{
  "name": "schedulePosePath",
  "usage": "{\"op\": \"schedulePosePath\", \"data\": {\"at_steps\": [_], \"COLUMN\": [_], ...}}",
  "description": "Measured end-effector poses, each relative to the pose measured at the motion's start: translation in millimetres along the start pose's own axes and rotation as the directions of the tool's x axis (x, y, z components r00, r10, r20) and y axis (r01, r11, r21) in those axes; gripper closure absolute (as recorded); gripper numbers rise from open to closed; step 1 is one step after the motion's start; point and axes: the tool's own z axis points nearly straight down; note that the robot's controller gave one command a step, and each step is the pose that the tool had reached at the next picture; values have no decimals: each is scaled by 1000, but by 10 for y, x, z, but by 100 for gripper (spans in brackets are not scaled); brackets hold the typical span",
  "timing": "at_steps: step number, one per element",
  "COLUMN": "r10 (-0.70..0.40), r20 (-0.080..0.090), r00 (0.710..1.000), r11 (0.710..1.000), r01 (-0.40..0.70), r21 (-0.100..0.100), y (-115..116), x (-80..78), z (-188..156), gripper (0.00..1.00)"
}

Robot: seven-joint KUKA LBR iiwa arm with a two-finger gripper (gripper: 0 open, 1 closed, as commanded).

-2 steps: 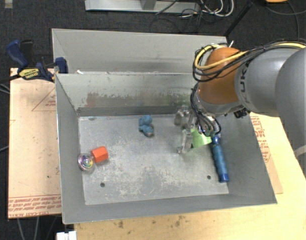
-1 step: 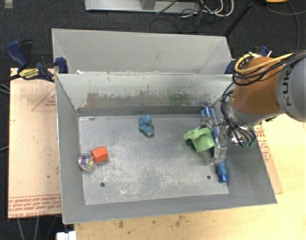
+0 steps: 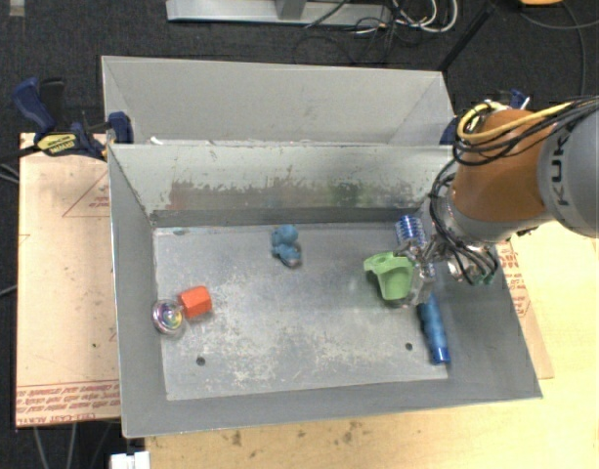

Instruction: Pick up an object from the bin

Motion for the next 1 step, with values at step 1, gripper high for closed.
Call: {"op": "schedulePosePath", "data": {"at_steps": [1], "r10": [-26], "r20": [9], "r00": [1000], "r11": [1000], "r01": [26], "r21": [3], "y": [162], "x": [-534], "z": [-1148], "gripper": [100]}}
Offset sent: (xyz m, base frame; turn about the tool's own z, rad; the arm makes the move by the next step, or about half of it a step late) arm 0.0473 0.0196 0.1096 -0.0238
